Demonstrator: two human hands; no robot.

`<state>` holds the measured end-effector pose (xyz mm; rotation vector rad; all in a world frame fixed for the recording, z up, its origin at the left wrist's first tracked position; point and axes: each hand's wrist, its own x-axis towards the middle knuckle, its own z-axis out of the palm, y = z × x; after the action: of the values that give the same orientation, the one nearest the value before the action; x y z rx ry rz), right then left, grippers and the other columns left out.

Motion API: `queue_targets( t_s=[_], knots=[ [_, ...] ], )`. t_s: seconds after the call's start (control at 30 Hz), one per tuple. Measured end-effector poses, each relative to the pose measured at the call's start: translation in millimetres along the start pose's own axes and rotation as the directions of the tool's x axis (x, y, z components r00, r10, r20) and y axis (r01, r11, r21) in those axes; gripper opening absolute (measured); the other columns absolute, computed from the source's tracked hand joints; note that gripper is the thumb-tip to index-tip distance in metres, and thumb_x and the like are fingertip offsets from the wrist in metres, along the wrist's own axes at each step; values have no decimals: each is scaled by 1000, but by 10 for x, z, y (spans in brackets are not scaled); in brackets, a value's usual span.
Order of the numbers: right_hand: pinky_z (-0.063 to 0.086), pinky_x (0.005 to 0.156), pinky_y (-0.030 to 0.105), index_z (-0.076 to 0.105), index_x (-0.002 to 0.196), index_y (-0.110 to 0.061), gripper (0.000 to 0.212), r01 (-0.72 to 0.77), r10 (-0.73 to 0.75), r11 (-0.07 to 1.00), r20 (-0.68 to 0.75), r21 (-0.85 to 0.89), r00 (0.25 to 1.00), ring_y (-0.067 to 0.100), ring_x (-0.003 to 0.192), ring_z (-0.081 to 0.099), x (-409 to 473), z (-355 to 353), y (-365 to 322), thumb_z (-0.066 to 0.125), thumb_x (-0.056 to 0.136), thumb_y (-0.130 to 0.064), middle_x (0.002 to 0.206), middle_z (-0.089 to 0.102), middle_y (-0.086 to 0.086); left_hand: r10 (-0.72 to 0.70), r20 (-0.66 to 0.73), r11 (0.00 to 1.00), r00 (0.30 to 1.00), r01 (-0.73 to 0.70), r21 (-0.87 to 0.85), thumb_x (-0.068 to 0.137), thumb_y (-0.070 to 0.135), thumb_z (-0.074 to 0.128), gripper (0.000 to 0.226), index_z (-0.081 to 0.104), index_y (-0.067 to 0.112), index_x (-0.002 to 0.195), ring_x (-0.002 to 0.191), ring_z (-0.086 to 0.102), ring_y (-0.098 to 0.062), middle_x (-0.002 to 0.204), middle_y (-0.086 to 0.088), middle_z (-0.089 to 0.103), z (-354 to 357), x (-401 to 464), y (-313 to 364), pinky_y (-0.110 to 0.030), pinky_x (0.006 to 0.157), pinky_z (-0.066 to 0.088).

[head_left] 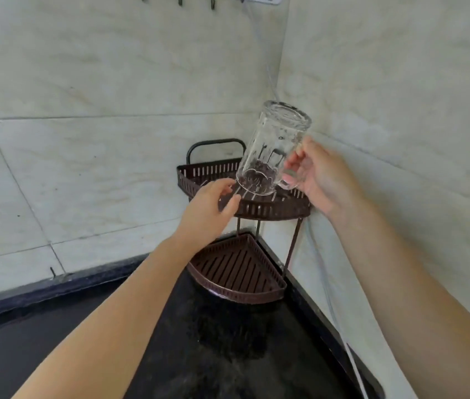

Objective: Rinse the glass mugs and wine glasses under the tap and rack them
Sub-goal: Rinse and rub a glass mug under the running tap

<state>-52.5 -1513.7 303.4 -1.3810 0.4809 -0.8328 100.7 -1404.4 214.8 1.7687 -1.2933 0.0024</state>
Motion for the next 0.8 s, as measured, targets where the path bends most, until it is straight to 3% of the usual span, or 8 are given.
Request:
queue_targets(
  t_s=[0.07,0.13,0.27,0.43,0.57,0.7,0.8],
  knots=[
    [43,76,31,45,69,-16,34,-16,16,999,8,-37,1000,9,59,55,462,-40,-3,38,101,-26,57,57,-7,20,19,995,1000,-22,94,94,31,52,34,57,16,124,106,54,-15,113,-2,62,139,253,-57,-32,94,44],
    [41,76,32,45,67,-16,35,-39,37,993,-26,-107,999,9,59,55,871,-50,92,40,101,-25,54,58,-8,38,85,976,996,-55,209,93,37,52,28,64,15,107,97,56,-14,101,1,64,296,391,-155,-36,98,40],
    [38,68,25,49,78,-15,30,-121,101,963,-92,-241,991,9,66,55,1376,-11,365,36,102,-28,71,56,-2,131,0,929,991,-122,350,88,57,40,52,67,16,74,76,46,-10,74,8,57,516,418,-342,-36,105,25],
    [39,70,25,53,106,-10,25,-194,158,941,-146,-278,977,6,68,55,1715,16,668,35,102,-26,78,57,-2,183,-30,923,983,-162,348,86,60,34,56,64,15,70,72,38,-7,69,13,49,535,424,-390,-30,101,23],
    [38,65,23,53,100,-14,26,-225,184,938,-168,-266,968,5,68,55,1790,11,772,34,102,-31,78,58,-4,195,-41,918,980,-167,359,87,59,35,55,63,16,69,71,37,-7,68,10,53,551,417,-405,-28,99,22],
    [38,62,24,46,78,-20,30,-229,178,925,-186,-303,966,5,66,54,1827,30,763,32,103,-31,77,59,-4,188,-33,915,982,-163,370,87,59,34,54,61,16,69,70,37,-8,67,13,46,538,426,-398,-29,98,23],
    [38,62,23,45,77,-19,32,-239,184,908,-186,-344,965,6,64,53,1803,39,732,32,103,-32,76,58,-4,181,-27,912,983,-158,379,86,61,32,57,62,16,69,71,38,-8,67,10,50,527,422,-379,-26,98,20]
  ],
)
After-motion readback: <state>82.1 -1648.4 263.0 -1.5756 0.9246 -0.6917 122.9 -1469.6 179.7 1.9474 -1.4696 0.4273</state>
